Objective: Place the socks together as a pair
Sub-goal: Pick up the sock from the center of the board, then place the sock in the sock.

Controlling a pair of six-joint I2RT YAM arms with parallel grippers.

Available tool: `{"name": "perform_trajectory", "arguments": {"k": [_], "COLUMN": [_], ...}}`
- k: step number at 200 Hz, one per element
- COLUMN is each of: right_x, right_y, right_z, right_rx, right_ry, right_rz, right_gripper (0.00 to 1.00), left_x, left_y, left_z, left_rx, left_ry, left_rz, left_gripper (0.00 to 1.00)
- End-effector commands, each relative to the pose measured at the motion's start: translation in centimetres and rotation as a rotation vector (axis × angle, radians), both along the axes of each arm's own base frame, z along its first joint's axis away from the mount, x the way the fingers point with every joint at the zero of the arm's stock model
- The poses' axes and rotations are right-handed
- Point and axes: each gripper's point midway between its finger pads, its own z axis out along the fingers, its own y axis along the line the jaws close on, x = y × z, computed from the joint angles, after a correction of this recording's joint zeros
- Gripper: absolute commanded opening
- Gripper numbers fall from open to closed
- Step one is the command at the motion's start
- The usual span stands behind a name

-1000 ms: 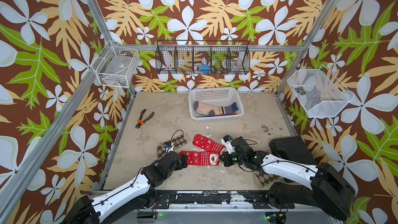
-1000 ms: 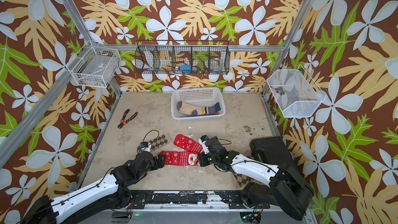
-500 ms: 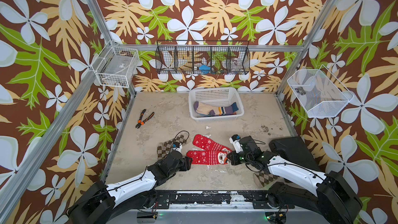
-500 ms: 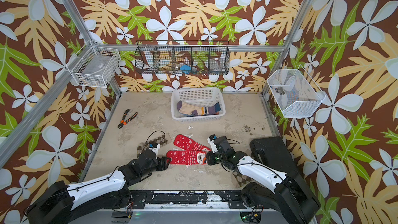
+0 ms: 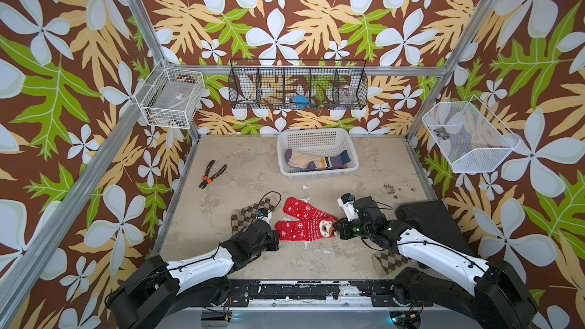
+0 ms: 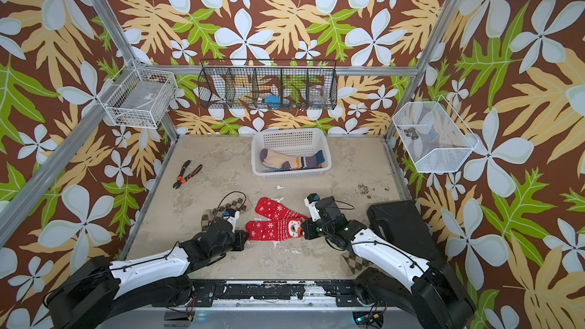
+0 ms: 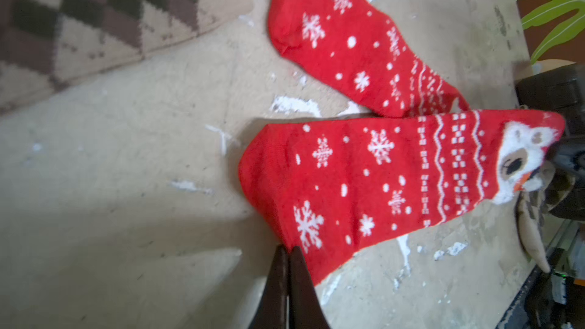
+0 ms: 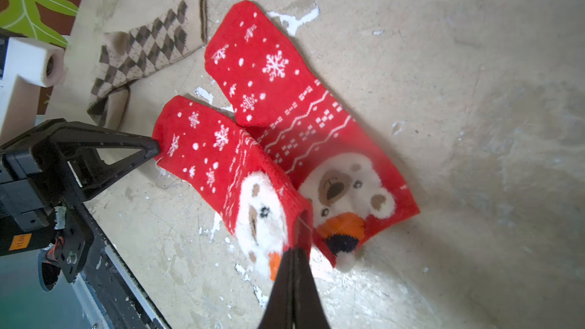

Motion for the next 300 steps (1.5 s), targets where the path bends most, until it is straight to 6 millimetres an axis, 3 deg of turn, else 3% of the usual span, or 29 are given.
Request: {"name": "perform_trajectory", "arguments": {"k": [1,37,53,74,136,167,180,195,222,237,266,288,300], "right_x": [0.0,0.6,0.7,0.7,1.2,1.5,1.5,1.6,1.7,1.7,1.7,1.8,2.0], "right_y": [0.2,0.2,0.2,0.1,-2.4,-2.9,-3.1,-3.4,-4.0,-4.4,-4.7,-4.2,-3.9], "right_z": [1.5,4.2,4.7,4.8,0.8,-1.3,-2.0,-2.6,-3.7,-4.1,-4.7,-5.3,-5.4], "right_rx": [0.008,0.017,0.02,0.02,0.016,0.004,-0.007,-0.017,-0.022,-0.023,-0.009,0.014,0.033], "right_ry": [-0.018,-0.077,-0.084,-0.088,-0.041,-0.013,0.003,0.015,0.03,0.034,0.048,0.068,0.077], "right_rz": [0.019,0.015,0.016,0.013,-0.06,-0.078,-0.08,-0.087,-0.119,-0.145,-0.158,-0.147,-0.143], "right_gripper": [0.0,0.0,0.0,0.0,0.0,0.01,0.04,0.17,0.46,0.58,0.68,0.67,0.61], "left_x": [1.5,4.9,6.4,7.9,10.8,11.6,11.8,12.2,12.9,13.1,13.3,13.6,13.8], "left_y": [-0.6,-2.6,-3.3,-3.9,-4.0,-4.6,-4.7,-4.3,-3.2,-2.8,-2.3,-2.8,-3.2], "left_z": [2.9,9.8,11.4,11.8,6.3,4.7,4.1,3.2,1.4,0.6,-0.4,-1.5,-2.1], "left_rx": [0.011,0.023,0.055,0.083,0.108,0.099,0.11,0.147,0.214,0.238,0.258,0.226,0.205], "left_ry": [-0.07,-0.206,-0.242,-0.259,-0.158,-0.147,-0.144,-0.141,-0.126,-0.116,-0.112,-0.099,-0.09], "left_rz": [-0.006,-0.013,-0.019,-0.021,-0.034,-0.044,-0.047,-0.036,-0.007,0.003,0.023,0.003,-0.01], "left_gripper": [0.0,0.0,0.0,0.0,0.0,0.0,0.0,0.0,0.34,0.48,0.51,0.55,0.54]}}
